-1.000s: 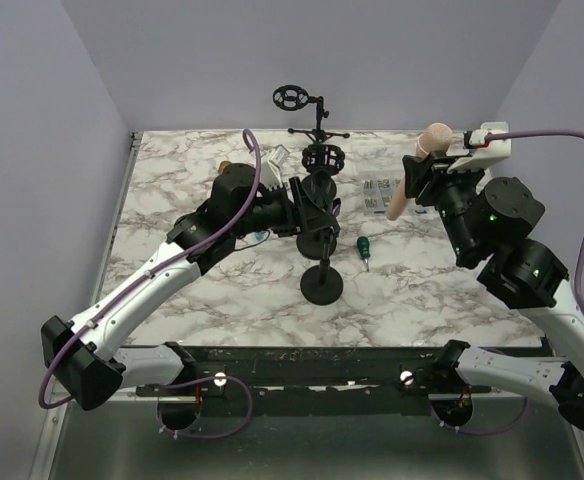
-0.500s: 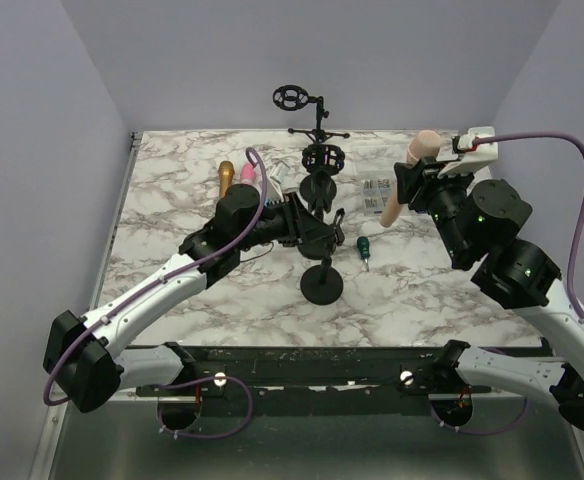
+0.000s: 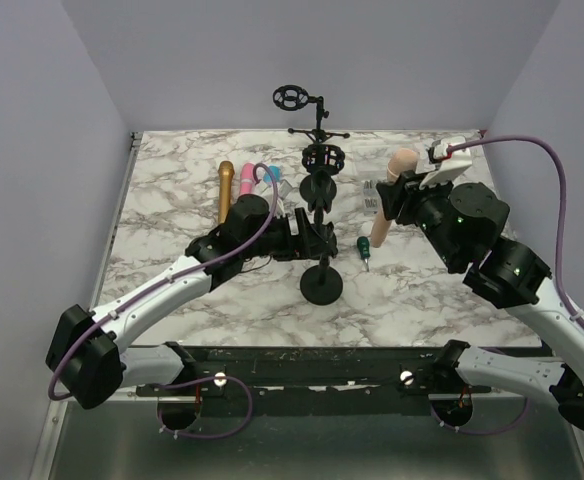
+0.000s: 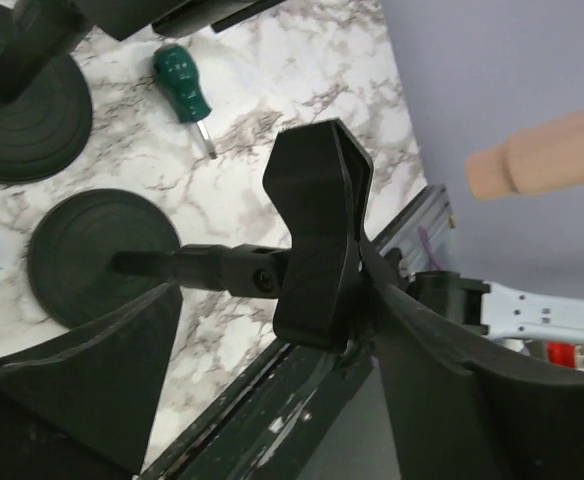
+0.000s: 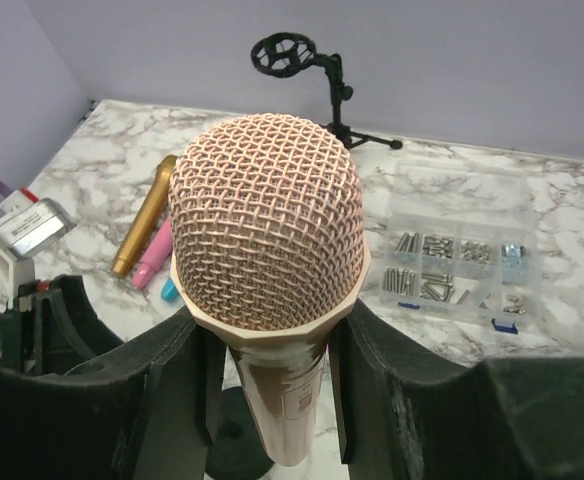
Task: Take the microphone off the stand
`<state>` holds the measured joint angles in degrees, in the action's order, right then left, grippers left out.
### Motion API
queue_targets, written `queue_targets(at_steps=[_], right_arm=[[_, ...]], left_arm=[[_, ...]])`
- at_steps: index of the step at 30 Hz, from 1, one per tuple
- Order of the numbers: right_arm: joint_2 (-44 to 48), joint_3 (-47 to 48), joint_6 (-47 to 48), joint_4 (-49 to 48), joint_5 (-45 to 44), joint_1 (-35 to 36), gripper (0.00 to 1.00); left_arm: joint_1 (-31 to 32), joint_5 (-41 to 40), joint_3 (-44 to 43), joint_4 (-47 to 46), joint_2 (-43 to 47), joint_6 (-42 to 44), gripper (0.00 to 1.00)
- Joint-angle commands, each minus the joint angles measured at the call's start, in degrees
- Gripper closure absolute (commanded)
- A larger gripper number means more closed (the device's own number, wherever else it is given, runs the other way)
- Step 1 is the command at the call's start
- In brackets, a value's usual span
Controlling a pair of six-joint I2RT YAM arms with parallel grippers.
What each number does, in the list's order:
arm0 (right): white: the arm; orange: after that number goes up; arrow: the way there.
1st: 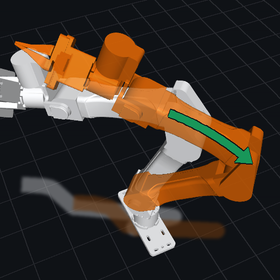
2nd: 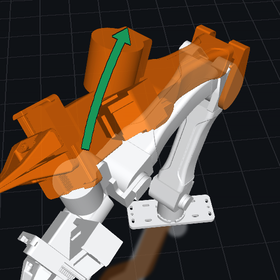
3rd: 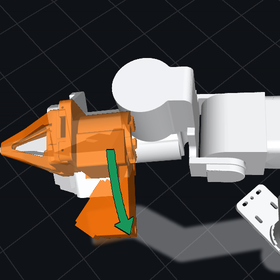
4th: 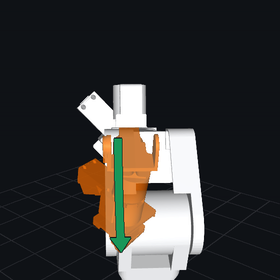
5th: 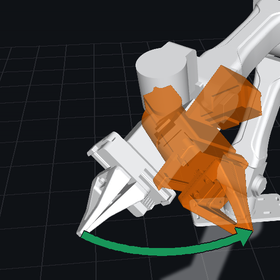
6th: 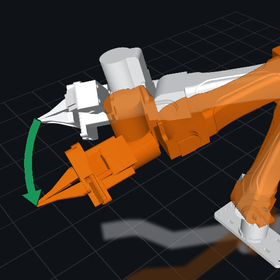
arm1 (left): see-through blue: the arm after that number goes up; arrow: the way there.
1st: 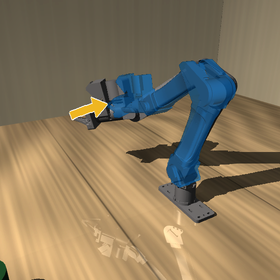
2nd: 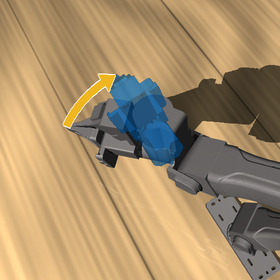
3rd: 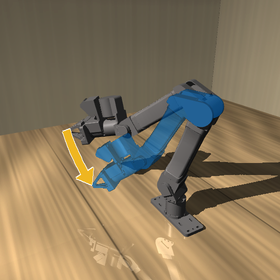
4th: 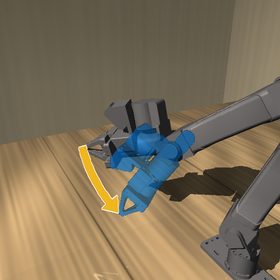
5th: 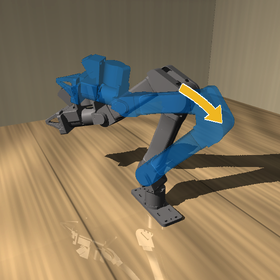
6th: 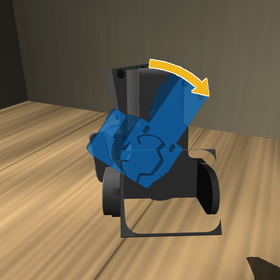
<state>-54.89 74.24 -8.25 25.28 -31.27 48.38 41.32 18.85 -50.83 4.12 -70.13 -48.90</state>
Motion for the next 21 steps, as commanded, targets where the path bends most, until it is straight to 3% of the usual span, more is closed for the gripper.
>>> queue_targets(at_steps=[1, 7, 12, 15, 21], right_arm=[[0.9, -0.7, -2.4, 3.6, 8.2, 0.2, 0.99], [1.0, -0.9, -7.5, 7.7, 20.1, 0.2, 0.99], [-0.2, -1.2, -15.9, 8.0, 33.6, 0.1, 1.00], [0.2, -3.2, -22.4, 1.8, 41.4, 0.2, 0.99], [-2.6, -6.4, -29.0, -8.4, 47.7, 0.1, 1.00]], left_arm=[[0.1, -1.9, -4.5, 9.3, 3.3, 5.7, 0.16], [0.0, -1.5, -9.5, 13.0, 10.9, 9.9, 0.06], [0.1, 5.3, -5.6, 6.3, 18.4, 10.5, 0.06], [1.7, 8.6, -2.8, 2.4, 21.2, 9.1, 0.08], [9.1, 1.6, -2.6, 2.4, 21.4, 9.2, 0.20]])
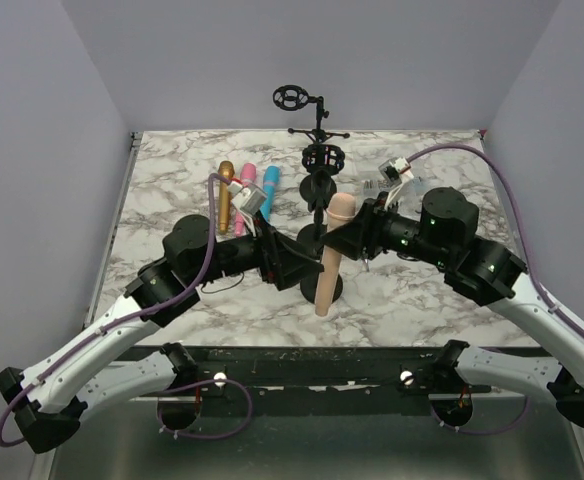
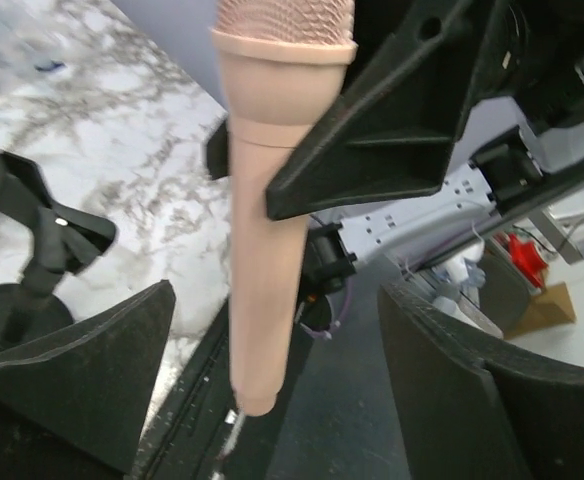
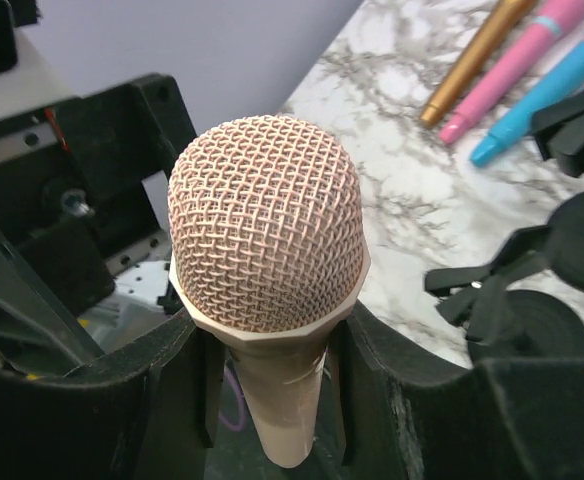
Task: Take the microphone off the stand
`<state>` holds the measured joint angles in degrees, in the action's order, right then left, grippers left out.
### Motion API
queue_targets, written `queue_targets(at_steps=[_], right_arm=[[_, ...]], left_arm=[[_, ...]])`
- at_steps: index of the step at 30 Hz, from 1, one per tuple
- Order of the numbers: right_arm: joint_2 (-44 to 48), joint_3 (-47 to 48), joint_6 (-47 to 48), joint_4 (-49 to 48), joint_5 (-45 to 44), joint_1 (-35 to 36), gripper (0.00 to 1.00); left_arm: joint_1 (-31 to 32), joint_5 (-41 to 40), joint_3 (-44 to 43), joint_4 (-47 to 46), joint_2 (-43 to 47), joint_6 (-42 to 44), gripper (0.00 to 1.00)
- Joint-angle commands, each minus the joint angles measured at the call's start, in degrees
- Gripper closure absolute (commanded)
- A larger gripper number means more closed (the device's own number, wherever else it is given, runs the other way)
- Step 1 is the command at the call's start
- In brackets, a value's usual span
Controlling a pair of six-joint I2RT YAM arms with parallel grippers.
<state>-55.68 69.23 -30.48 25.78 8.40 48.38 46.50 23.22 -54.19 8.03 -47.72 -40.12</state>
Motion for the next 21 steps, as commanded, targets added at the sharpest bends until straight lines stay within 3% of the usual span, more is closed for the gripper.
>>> queue_targets(at_steps=[1, 12, 14, 16, 19, 21], right_arm=[[-2.3, -1.7, -7.2, -9.9, 8.1, 0.2, 0.99], [-4.4, -3.4, -11.0, -16.3, 11.1, 0.1, 0.99], [-4.4, -3.9, -11.2, -16.7, 11.1, 0.2, 0.99], [-4.4, -4.2, -10.8, -16.7, 10.9, 0.2, 0.98], [-4.2, -4.1, -9.6, -15.3, 8.8, 0.2, 0.65], [-3.6, -3.6, -8.2, -13.9, 6.6, 0.2, 0.33]], left_arm=[[4.6, -3.8, 0.6, -1.2, -1.5, 0.4, 0.23], [5.1, -11.9, -2.9, 6.2, -3.9, 2.3, 0.59], [5.1, -12.4, -3.0, 6.3, -3.9, 2.6, 0.73], [5.1, -13.2, -3.3, 7.1, -3.7, 3.2, 1.00], [5.0, -15.2, -3.8, 9.1, -2.8, 4.9, 1.00], [4.6, -16.7, -4.5, 11.5, -2.0, 7.1, 1.00]])
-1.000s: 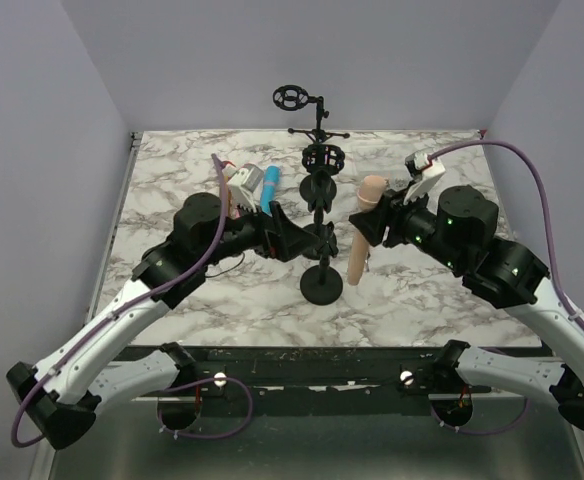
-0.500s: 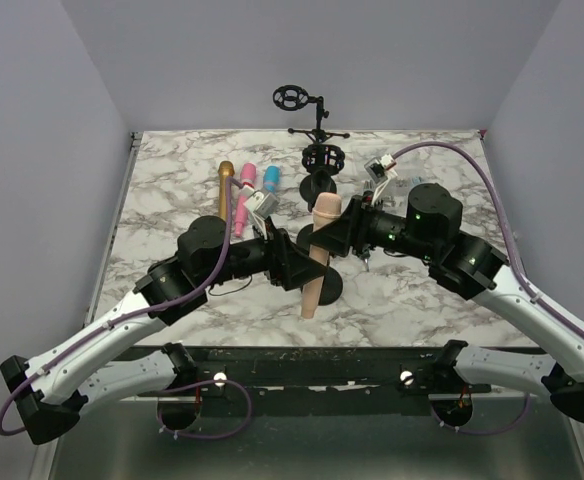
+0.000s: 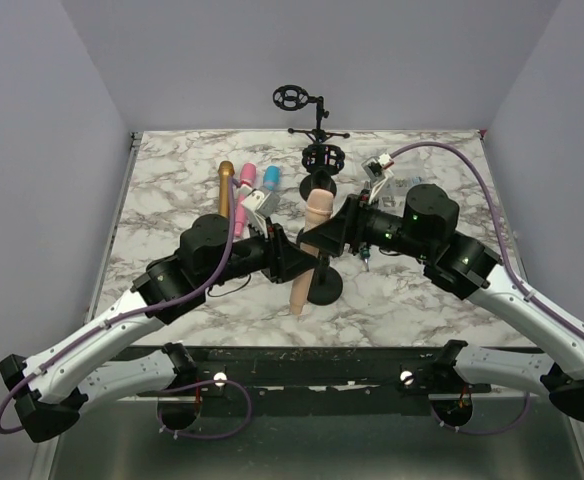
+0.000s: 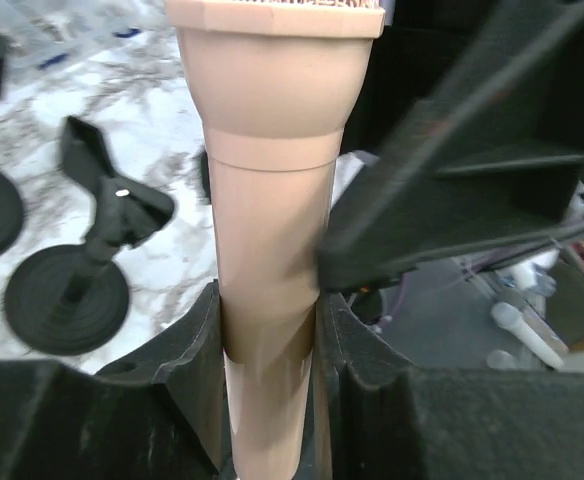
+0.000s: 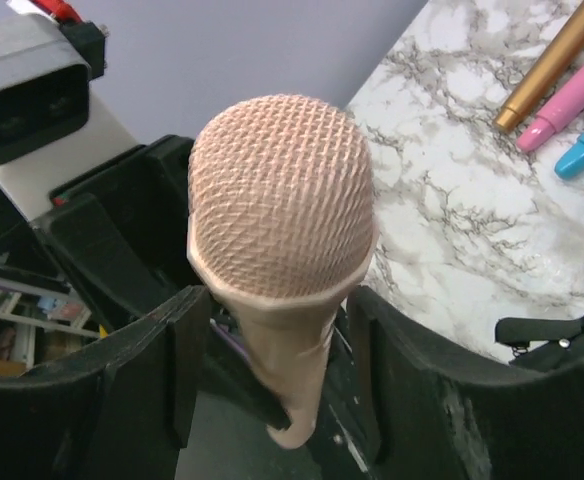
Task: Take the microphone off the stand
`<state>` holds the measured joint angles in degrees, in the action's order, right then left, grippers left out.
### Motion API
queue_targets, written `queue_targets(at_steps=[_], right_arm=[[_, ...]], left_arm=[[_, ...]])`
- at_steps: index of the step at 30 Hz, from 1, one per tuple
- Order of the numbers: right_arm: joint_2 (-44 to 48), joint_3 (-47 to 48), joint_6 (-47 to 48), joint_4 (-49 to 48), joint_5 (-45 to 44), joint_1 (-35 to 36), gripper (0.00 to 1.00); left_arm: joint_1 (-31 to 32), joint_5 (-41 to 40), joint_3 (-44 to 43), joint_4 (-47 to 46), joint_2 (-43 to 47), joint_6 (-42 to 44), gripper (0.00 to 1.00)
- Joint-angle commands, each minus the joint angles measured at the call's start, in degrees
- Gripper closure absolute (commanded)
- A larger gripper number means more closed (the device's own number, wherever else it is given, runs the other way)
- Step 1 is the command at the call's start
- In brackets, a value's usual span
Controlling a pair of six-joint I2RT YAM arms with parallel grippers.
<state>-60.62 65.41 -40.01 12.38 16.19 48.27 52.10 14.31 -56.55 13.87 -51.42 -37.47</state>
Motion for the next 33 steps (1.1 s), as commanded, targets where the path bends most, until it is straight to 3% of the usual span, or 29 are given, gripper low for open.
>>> queue_targets(at_steps=[1, 4, 9, 13, 18, 26, 33], right_arm=[[1.7, 0.8, 2.3, 0.4, -2.3, 0.3, 0.20], [3.5, 2.5, 5.4, 3.6, -7.5, 0.3, 0.00], [7.6, 4.1, 9.9, 7.9, -18.6, 0.3, 0.00], [10.6, 4.0, 12.6, 9.3, -24.1, 0.3, 0.00], [12.5, 4.0, 14.2, 11.1, -26.6, 0.3, 0.00], [15.3, 3.1, 14.4, 13.3, -27.9, 0.3, 0.00], [18.0, 3.2, 15.3, 14.9, -30.0, 0.3, 0.00]], left_arm=[[-1.5, -8.5, -2.5, 7.7, 2.1, 5.6, 1.00], [-4.7, -9.6, -2.2, 11.8, 4.7, 8.4, 1.00], [-14.0, -10.5, 0.2, 16.0, 8.6, 14.9, 1.00], [-22.0, -12.7, -0.8, 20.5, 5.4, 19.5, 1.00], [-33.1, -13.9, -2.8, 23.4, -4.2, 21.0, 1.00], [-47.3, -10.7, -6.7, 18.4, -25.4, 21.7, 1.00], [-50.8, -7.8, -26.3, 26.2, -48.4, 23.8, 1.00]])
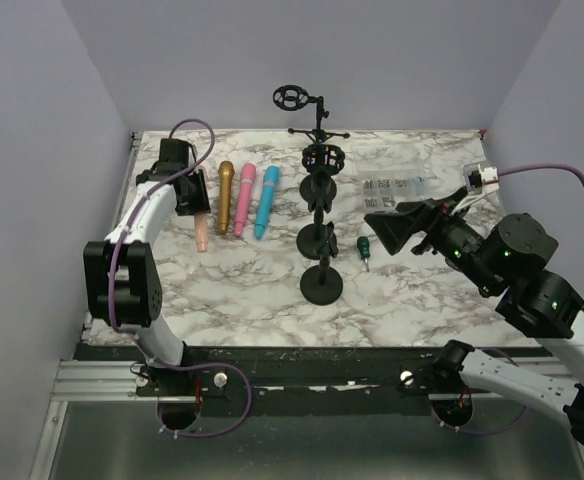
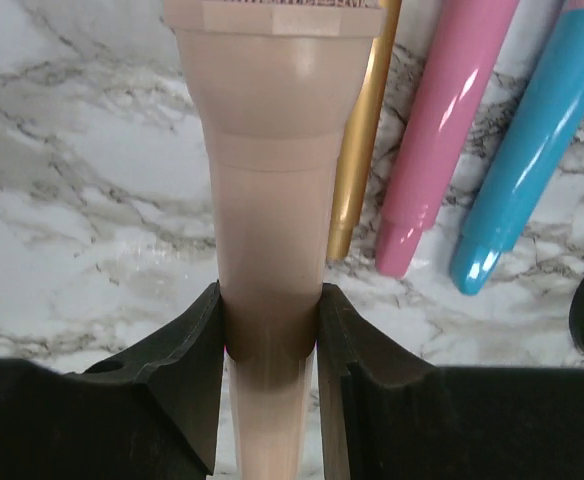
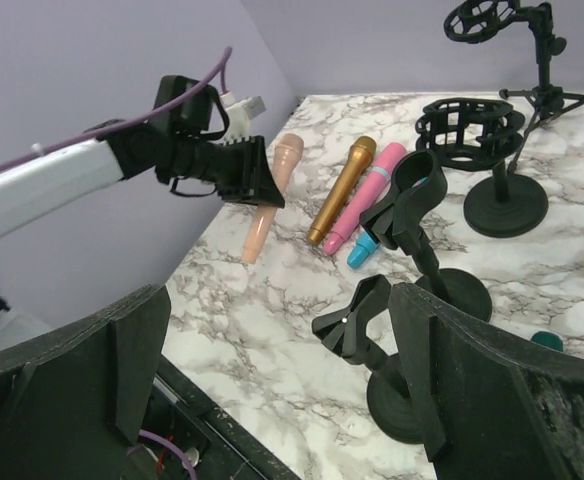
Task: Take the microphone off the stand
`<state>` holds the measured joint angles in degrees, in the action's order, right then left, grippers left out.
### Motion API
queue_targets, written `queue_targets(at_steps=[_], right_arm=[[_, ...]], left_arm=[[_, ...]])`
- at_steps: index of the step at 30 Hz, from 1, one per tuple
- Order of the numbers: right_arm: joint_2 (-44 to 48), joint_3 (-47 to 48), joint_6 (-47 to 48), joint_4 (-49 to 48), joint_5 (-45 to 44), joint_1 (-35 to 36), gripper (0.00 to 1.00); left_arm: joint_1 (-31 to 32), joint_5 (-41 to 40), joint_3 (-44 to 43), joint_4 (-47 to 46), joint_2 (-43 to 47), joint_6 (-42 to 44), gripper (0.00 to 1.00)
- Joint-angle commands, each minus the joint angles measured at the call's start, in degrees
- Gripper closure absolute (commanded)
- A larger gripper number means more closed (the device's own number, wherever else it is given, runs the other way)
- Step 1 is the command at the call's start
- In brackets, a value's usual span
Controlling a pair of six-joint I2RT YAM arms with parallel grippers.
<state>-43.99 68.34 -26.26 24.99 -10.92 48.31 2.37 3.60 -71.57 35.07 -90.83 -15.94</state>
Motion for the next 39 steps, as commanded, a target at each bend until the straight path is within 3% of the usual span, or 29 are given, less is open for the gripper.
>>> queue_targets(at_steps=[1, 9, 21, 28, 33, 39], right_arm=[[1.5, 0.6, 1.8, 2.7, -3.1, 0.2, 0.00], [3.0, 2.2, 3.6, 5.1, -5.8, 0.2, 0.00], [2.7, 1.5, 4.5, 5.1, -7.1, 0.2, 0.00], [2.9, 1.1, 4.7, 5.1, -7.4, 0.2, 0.00], [3.2, 1.1, 4.5, 5.4, -7.7, 0.2, 0.00], [3.3, 1.2, 4.1, 5.5, -7.6, 0.2, 0.00]], left_arm=[[-1.1, 2.6, -14.2, 5.9, -11.4, 2.4, 1.00], [-1.8, -2.0, -31.2, 14.5, -28.0, 5.1, 1.00], [-1.8, -3.1, -44.4, 22.4, -39.2, 4.2, 0.99], [-1.8, -3.2, -48.7, 25.0, -43.7, 3.9, 0.80], [-2.9, -3.2, -50.0, 25.6, -44.9, 3.6, 0.74], [-3.8, -2.7, -50.8, 25.8, -45.2, 2.7, 0.59]])
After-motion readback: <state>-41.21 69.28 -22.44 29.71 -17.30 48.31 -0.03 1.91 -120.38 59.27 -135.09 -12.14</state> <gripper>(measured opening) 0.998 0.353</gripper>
